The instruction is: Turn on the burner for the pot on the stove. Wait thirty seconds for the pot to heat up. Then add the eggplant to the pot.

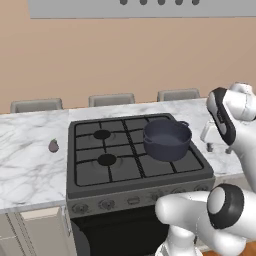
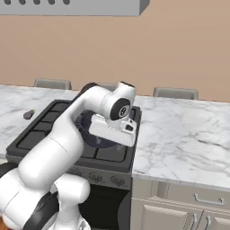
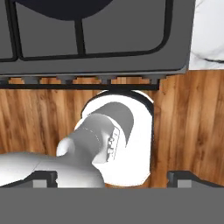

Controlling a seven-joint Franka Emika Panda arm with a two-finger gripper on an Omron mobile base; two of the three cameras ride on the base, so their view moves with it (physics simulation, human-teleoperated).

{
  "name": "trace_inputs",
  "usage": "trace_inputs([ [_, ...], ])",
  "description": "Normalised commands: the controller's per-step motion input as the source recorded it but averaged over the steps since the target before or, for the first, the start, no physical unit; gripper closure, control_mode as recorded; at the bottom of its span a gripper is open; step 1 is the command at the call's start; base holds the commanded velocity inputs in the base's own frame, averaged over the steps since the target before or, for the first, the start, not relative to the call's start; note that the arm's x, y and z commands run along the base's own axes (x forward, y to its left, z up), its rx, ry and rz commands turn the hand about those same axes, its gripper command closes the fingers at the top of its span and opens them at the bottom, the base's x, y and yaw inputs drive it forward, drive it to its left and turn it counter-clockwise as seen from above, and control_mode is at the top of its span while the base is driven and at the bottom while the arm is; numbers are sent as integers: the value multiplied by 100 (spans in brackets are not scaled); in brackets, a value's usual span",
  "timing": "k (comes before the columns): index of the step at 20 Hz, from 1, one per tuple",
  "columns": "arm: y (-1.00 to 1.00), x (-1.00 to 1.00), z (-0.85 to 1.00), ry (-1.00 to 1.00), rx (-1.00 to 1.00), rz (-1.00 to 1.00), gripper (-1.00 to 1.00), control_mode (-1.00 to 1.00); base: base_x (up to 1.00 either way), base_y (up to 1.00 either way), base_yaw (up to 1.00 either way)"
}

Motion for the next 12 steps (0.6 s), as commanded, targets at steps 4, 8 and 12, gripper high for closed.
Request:
trace_inputs([
  [4, -16, -13, -40, 0, 0, 0, -100, -100, 0, 0, 0],
  [8, -23, -12, -41, 0, 0, 0, -100, -100, 0, 0, 0],
  [12, -21, -15, -46, 0, 0, -4, -100, -100, 0, 0, 0],
])
